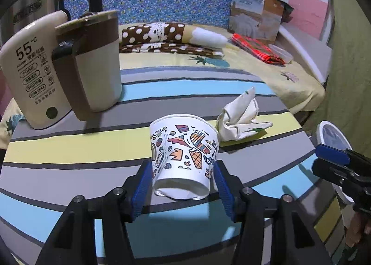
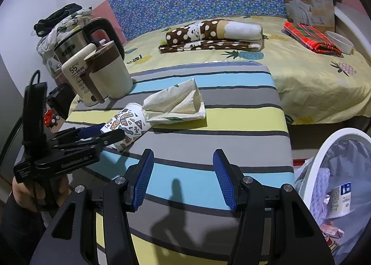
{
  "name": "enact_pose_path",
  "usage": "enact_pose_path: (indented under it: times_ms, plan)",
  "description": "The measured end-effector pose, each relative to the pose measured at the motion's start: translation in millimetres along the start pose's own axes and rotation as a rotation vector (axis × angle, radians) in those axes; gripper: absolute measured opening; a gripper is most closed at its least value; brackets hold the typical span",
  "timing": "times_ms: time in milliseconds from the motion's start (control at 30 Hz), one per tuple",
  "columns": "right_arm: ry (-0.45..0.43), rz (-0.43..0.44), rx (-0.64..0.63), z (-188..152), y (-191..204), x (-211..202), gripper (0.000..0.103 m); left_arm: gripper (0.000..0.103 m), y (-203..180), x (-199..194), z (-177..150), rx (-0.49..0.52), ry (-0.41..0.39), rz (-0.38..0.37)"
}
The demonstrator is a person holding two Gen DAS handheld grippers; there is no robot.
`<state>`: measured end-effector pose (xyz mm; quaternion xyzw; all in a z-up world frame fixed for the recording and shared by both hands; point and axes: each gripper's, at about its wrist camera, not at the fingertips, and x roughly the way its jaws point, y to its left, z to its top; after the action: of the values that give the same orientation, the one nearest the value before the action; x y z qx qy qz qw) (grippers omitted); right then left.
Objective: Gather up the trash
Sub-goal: 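Grasp the patterned paper cup with the left gripper while the right grasps the white tissue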
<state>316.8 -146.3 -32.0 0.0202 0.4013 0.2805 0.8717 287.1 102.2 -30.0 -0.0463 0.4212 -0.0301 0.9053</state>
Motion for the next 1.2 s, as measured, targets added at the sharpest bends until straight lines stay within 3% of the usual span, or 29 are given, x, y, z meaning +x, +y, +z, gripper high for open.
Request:
enact_pose_path:
  times_ms: [233, 467, 767, 1100, 1200]
  plan:
    - [0.004, 0.007, 0.006, 1.3, -1.3, 3.2, 0.055, 0.057, -5.7, 6.0, -7.6, -0.012, -0.005, 0.053]
    - [0.003, 0.029, 0.041, 9.5, -6.2, 11.9, 0.055, 0.055, -4.6, -20.7, -19.5, -0.047, -0.072, 0.084]
    - [0.023, 0.051, 0.130, 28.1, -11.9, 41.3, 0.049, 0.055, 12.4, -54.4, -30.0, -0.129, -0.140, 0.062]
    - [0.074, 0.111, 0.348, 32.8, -32.4, 70.9, 0.048, 0.055, 17.1, -61.8, -36.2, -0.142, -0.161, 0.051]
    - [0.088, 0.113, 0.375, 33.2, -34.0, 77.1, 0.037, 0.055, 17.6, -60.4, -37.0, -0.145, -0.160, 0.046]
